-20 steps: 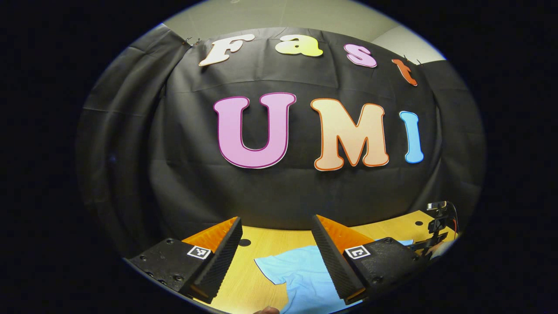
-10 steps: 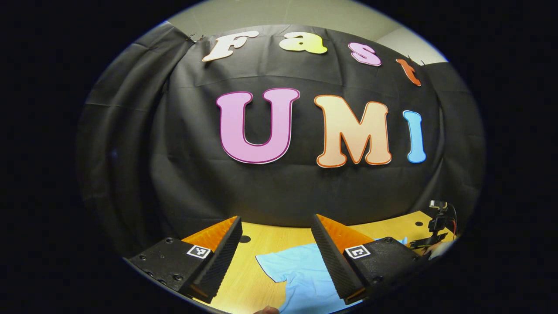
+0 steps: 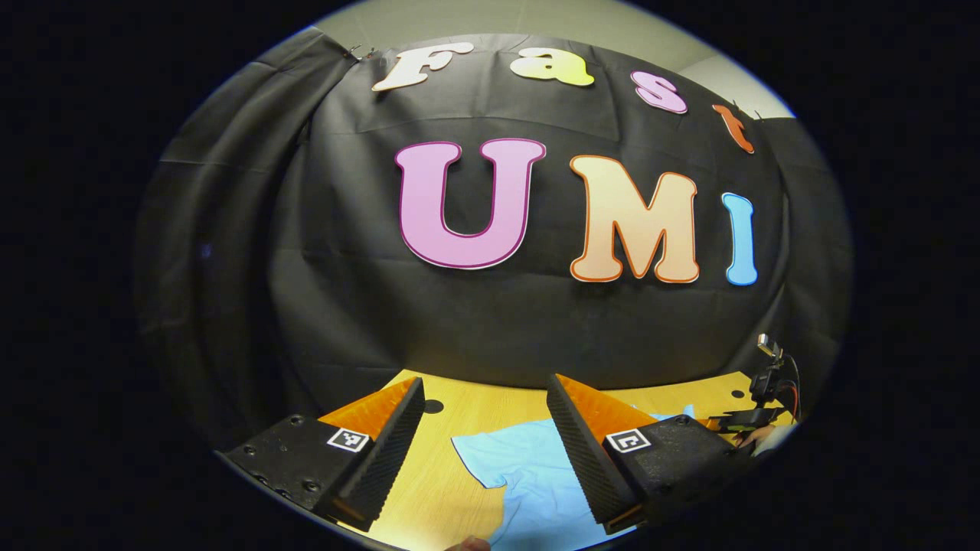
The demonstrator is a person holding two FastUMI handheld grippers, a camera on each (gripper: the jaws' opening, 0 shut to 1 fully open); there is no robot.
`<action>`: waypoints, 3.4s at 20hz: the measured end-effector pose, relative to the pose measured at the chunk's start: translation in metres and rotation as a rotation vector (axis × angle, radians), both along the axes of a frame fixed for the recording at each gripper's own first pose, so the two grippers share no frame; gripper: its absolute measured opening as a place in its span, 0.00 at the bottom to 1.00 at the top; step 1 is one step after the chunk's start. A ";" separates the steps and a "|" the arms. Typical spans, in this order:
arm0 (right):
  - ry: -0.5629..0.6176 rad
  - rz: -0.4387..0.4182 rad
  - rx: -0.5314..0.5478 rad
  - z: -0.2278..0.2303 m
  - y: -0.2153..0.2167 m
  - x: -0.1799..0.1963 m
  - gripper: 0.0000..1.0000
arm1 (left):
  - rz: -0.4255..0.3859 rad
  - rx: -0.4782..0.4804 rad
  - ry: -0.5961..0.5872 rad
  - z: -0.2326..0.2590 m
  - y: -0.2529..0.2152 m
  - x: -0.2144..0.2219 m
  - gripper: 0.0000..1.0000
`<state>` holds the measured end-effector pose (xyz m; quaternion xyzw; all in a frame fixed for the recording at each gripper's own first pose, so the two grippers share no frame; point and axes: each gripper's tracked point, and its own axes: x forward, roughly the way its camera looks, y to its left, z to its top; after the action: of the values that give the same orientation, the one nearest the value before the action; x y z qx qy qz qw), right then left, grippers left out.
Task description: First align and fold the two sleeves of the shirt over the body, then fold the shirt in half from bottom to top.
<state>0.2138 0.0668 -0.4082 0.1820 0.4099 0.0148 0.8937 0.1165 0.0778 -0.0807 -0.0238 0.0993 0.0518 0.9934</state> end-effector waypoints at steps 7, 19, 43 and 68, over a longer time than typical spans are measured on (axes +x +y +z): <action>0.063 -0.001 0.016 -0.022 0.024 -0.009 0.24 | 0.030 -0.035 0.060 -0.038 0.013 0.011 0.96; -0.084 -0.002 -0.060 0.080 -0.037 -0.056 0.96 | 0.059 -0.083 0.280 -0.181 0.018 0.062 0.96; -0.063 -0.122 -0.109 0.111 -0.130 -0.154 0.96 | 0.071 -0.103 0.520 -0.296 -0.002 0.096 0.01; -0.071 -0.148 -0.137 0.116 -0.146 -0.191 0.96 | -0.207 -0.029 0.535 -0.285 -0.170 0.108 0.02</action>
<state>0.0232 -0.0795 -0.2919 0.1496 0.3636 -0.0726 0.9166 0.2242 -0.0920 -0.3655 -0.0134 0.3607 -0.0469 0.9314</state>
